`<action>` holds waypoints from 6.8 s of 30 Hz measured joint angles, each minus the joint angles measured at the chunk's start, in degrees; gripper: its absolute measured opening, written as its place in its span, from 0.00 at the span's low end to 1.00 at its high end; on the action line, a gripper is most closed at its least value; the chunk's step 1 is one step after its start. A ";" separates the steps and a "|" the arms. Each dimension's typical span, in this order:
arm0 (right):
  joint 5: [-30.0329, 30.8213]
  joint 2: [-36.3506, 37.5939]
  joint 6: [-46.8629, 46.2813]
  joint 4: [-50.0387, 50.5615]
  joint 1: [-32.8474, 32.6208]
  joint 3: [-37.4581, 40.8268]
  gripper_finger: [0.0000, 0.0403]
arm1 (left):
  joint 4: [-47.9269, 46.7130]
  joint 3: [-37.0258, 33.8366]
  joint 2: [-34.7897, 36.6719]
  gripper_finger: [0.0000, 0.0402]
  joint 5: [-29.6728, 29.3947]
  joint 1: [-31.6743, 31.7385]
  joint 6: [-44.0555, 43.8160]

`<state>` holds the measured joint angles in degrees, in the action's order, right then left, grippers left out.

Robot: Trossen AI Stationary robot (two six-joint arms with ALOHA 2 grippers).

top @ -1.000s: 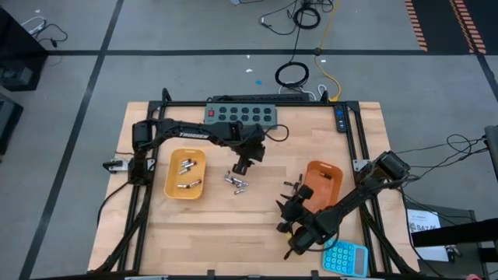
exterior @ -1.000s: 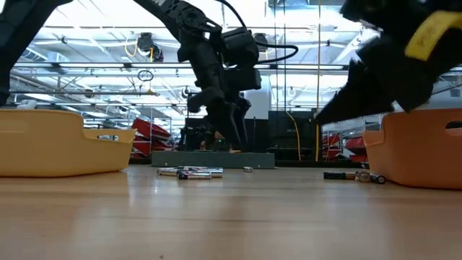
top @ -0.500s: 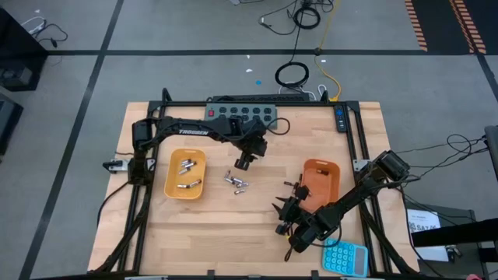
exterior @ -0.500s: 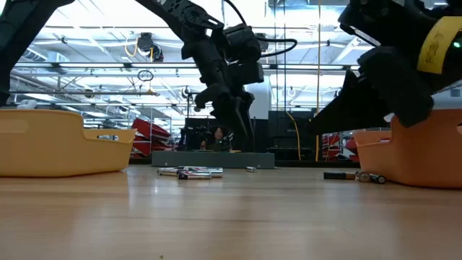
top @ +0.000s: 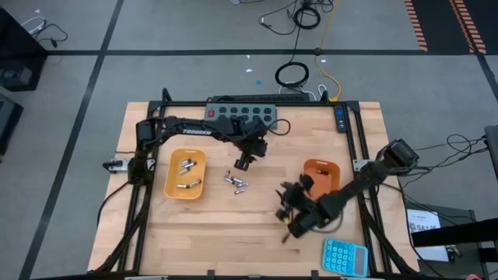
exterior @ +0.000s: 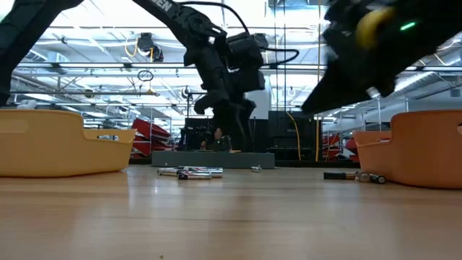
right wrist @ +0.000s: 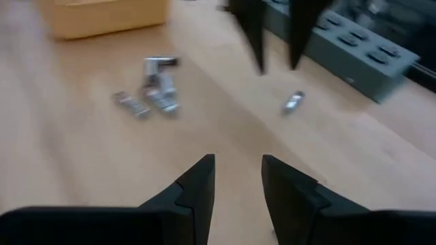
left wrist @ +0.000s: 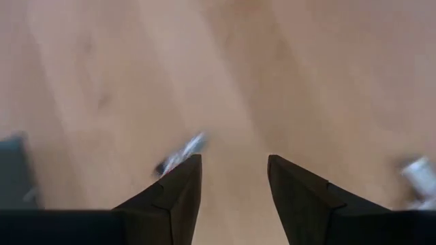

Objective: Sort batteries
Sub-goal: Put the silver battery into the yellow bin

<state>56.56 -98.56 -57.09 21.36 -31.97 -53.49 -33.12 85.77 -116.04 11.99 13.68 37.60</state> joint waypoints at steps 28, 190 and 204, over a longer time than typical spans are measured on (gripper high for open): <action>-29.47 -2.08 27.31 -19.18 33.64 -0.38 0.37 | 62.61 -57.95 37.79 0.40 -23.67 -19.34 -27.23; -68.58 -17.05 38.79 -27.04 29.06 -25.29 0.02 | 39.39 -55.88 44.02 0.41 -40.38 -37.82 0.44; -65.89 -17.05 39.55 -26.40 29.71 -25.22 0.02 | 39.74 -55.95 43.81 0.11 -39.39 -37.84 4.14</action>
<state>-9.32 -115.61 -17.54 -5.04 -2.26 -78.72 6.63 29.82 -72.23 -27.40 -24.16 41.74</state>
